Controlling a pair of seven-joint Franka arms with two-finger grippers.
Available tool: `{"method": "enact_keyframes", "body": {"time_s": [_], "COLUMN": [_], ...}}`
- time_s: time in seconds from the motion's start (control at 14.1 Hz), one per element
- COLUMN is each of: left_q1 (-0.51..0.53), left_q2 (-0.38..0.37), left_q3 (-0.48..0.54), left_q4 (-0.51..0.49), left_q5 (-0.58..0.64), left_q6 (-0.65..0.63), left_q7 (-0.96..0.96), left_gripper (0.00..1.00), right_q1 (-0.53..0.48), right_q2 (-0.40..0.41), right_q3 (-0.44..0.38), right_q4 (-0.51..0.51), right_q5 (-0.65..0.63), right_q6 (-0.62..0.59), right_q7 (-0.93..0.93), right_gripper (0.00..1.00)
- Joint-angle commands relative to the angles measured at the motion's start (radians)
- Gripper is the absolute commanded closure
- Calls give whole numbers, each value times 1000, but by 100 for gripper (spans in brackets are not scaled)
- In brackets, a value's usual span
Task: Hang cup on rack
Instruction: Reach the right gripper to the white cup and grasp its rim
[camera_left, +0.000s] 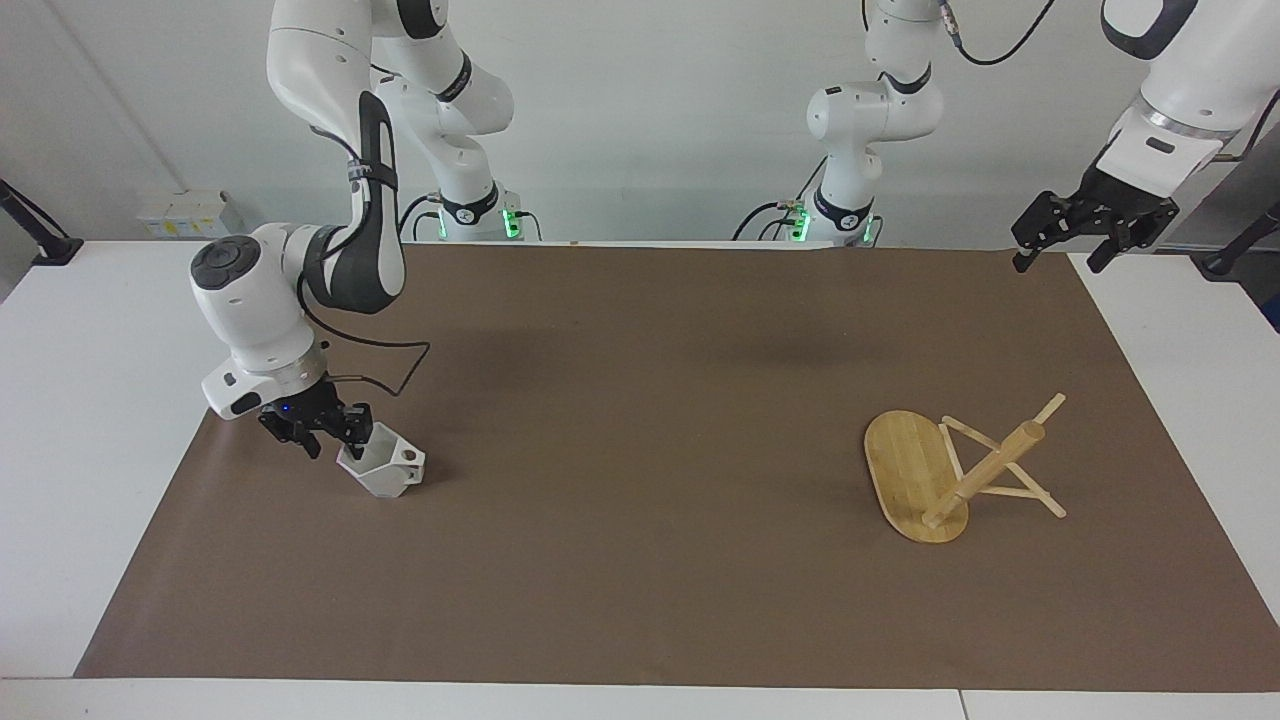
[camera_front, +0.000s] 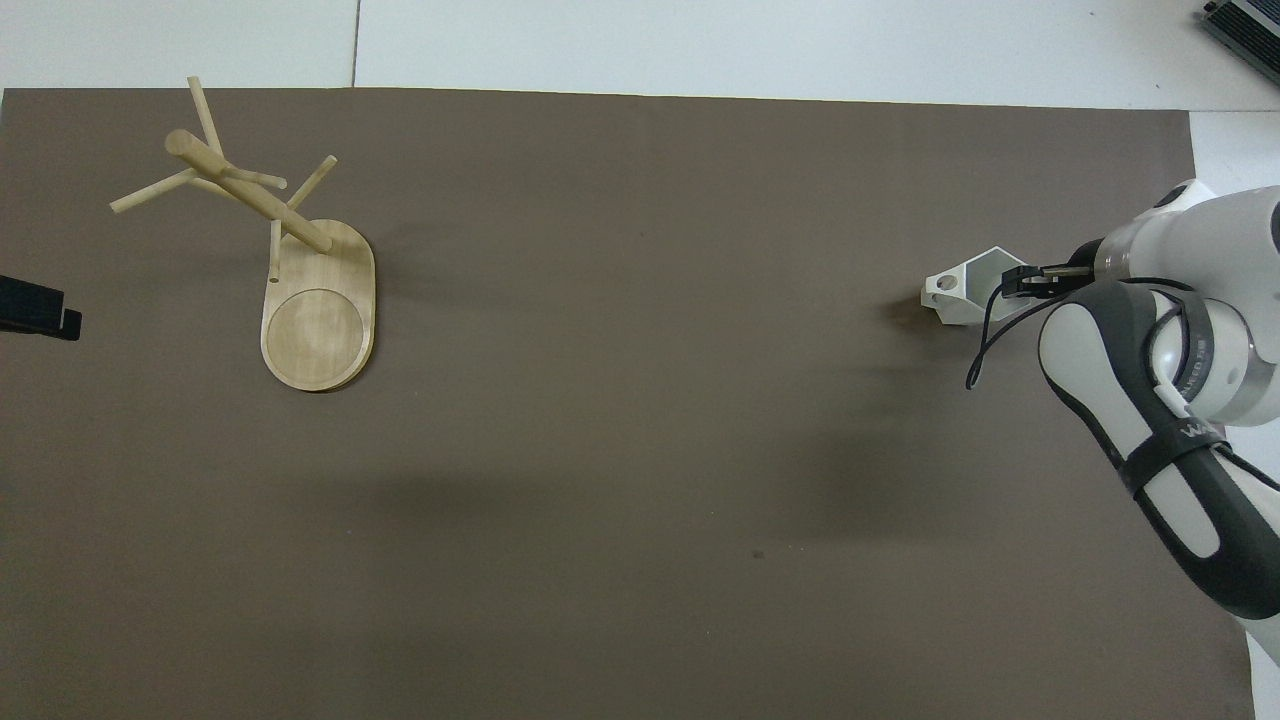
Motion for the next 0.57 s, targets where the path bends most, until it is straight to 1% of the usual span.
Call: {"method": "enact_keyframes", "body": {"time_s": [0.0,0.07,0.21,0.35,0.43,0.5], "left_q1": [-3,-5,-7,-7,-7,-7], "left_q2": [-26,-24,-26,-26,-26,-26], "left_q3": [0,0,0,0,-1,-1], "left_q4": [-31,-31,-31,-31,-31,-31], "left_q5": [15,15,15,15,15,15], "left_q6": [14,13,11,11,10,11], "left_q7": [-11,-11,-11,-8,-8,-7], "left_gripper": [0,0,0,0,0,0], "right_q1": [-1,-1,-1,-1,-1,1], "right_q2": [-7,-7,-7,-7,-7,-7], "right_q3": [8,9,9,11,11,11], "right_q4": [-11,-11,-11,-11,-11,-11], "right_q5": [11,12,12,12,12,12], "right_q6": [12,7,5,5,5,4], "right_q7": [17,34,57,55,55,55], "right_gripper": [62,72,75,87,96,100]}}
